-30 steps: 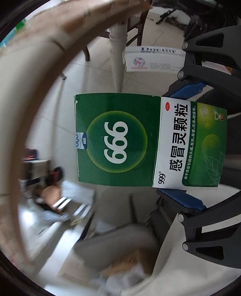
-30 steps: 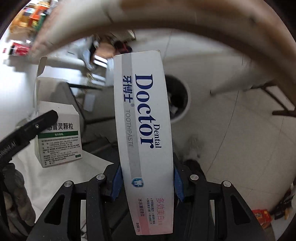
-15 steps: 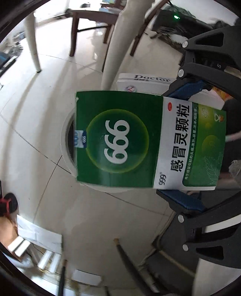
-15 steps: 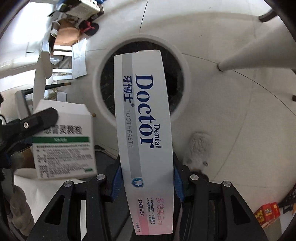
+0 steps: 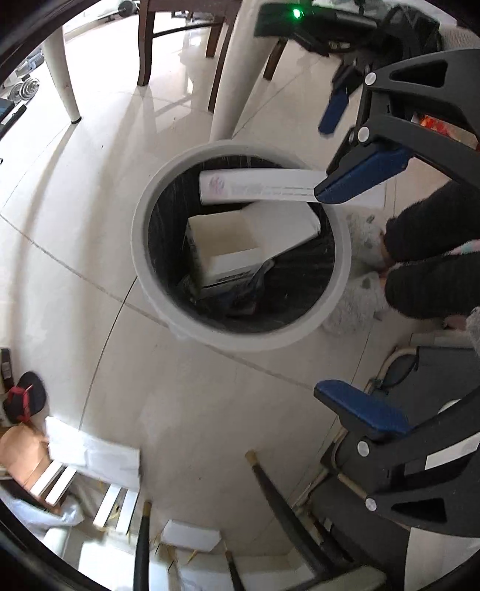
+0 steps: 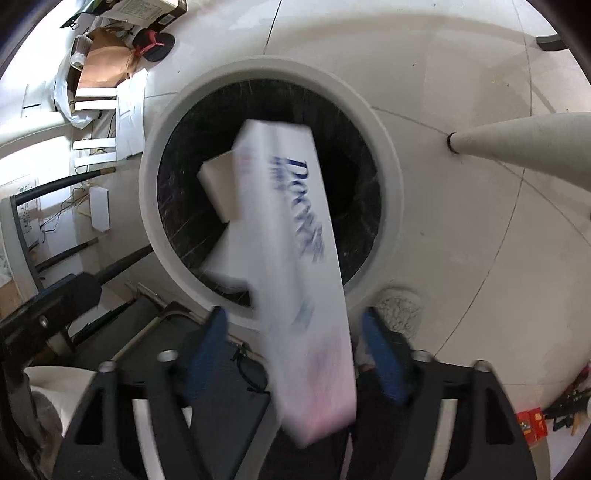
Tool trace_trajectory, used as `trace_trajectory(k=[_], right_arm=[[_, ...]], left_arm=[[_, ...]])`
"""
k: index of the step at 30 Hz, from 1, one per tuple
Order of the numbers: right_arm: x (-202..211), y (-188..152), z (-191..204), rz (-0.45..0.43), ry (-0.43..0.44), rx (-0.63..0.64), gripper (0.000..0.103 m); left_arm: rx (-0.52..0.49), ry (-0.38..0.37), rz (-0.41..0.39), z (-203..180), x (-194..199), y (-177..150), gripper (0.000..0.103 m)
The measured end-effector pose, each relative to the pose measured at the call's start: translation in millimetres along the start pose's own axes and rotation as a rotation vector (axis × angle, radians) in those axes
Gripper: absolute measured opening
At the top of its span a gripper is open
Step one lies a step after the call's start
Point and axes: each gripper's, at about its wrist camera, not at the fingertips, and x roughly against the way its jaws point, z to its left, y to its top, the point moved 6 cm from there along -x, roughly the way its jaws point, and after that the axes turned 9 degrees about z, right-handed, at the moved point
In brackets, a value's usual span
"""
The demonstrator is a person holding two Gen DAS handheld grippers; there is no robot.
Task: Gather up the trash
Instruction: 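Open both tools over the bin to drop the two boxes, then move both tools back over the table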
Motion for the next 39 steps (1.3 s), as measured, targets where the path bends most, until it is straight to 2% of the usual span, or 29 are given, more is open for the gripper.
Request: trace_trajectory(k=[2,4,5,10,15,22,29,39], right_arm=[[6,0,1,-0.014,-0.032,0.001,0.097],[12,-5,2,-0.028,-0.068,0.007,0.103],[15,-7,3,-0.033,-0.081,0.009,0.103],[34,-27,-1,-0.063,-0.134,0.020,0.103],[55,-51,8,-0.091,-0.144,0.028,0.103],[107,-90,23,-0.150,-0.150,0.043,0.103],[176,-148,37,-0.188,-0.137,0.048,0.103],[296,-240,61,-0.246,-0.108,0.055,0.103]], left_arm=[[-0.001,0.065,-0.033,3,3,0,0.098],[0.012,0.141,-0.061,8,8,-6,0.098],[0.018,0.154,-0.071,9,11,-10,0.098],[0.036,0.146,-0.087,16,26,-28,0.098],[0.058,0.150,-0.103,15,50,-48,0.098],[0.062,0.158,-0.128,8,97,-86,0.098],[0.028,0.157,-0.139,-8,157,-136,0.098],[0.020,0.168,-0.208,-24,264,-194,0.098]])
